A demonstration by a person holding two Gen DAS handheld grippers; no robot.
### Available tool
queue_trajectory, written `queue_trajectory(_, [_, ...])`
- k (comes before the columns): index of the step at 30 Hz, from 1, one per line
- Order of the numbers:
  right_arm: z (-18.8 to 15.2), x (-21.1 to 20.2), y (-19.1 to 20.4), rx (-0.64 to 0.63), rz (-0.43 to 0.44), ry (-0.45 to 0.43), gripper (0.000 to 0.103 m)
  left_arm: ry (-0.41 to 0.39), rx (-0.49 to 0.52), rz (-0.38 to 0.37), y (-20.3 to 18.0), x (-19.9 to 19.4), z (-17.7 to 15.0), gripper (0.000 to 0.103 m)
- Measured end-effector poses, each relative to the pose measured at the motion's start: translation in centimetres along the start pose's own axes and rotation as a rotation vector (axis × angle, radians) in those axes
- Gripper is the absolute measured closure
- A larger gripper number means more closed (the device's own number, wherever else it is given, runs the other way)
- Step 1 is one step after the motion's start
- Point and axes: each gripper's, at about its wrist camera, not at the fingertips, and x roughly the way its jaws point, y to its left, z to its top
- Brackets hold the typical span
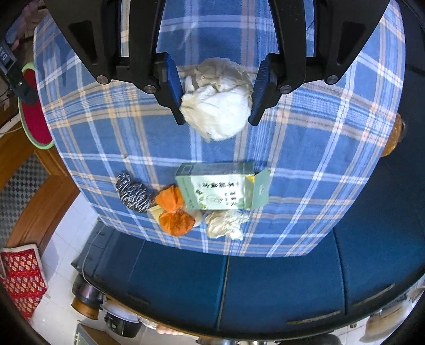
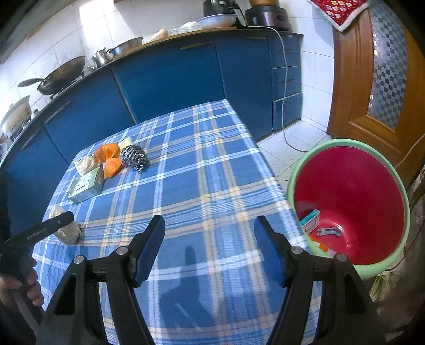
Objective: Collect trash
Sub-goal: 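Grasp the crumpled white paper ball with the left tool and lift it, then grasp the steel wool scrubber with the right tool while the left tool holds the paper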
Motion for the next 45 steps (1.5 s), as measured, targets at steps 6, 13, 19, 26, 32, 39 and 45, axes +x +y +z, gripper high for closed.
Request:
queue_trajectory(6, [0.3,0.5,1.5,-0.033,0.008,0.005,0.032,-0.007,-0.026,-0.041,0.9,0.0,-0.2,0.062])
queue_trajectory(13, [1.0,1.4,3.1,-0.069,0.019,0.014,0.032,-0.034,-0.033,-0.069,1.3,-0.5,0.2,0.064])
queue_trajectory(19, [2.0,2.2,4.6,-0.103,0.035,0.016,0.032,-0.075,-0.042,-0.045,2.1,-0.7,2.0,0.064])
queue_trajectory(26, [3.5,3.9,6.9,-0.136,0.059,0.015,0.032,-0.117,-0.057,0.010,3.9,-0.3,4.6,0.064])
queue_trajectory(32, [4.9,6.1,9.0,-0.162,0.082,0.022,0.032,-0.128,-0.070,0.055,5.4,1.0,6.4,0.064])
queue_trajectory(39, [6.2,9.5,11.3,-0.181,0.097,0.044,0.032,-0.128,-0.087,0.103,6.9,2.8,7.4,0.064])
queue_trajectory(45, [6.9,12.0,12.1,-0.189,0.091,0.067,0.032,-0.112,-0.109,0.117,7.9,4.1,7.3,0.064])
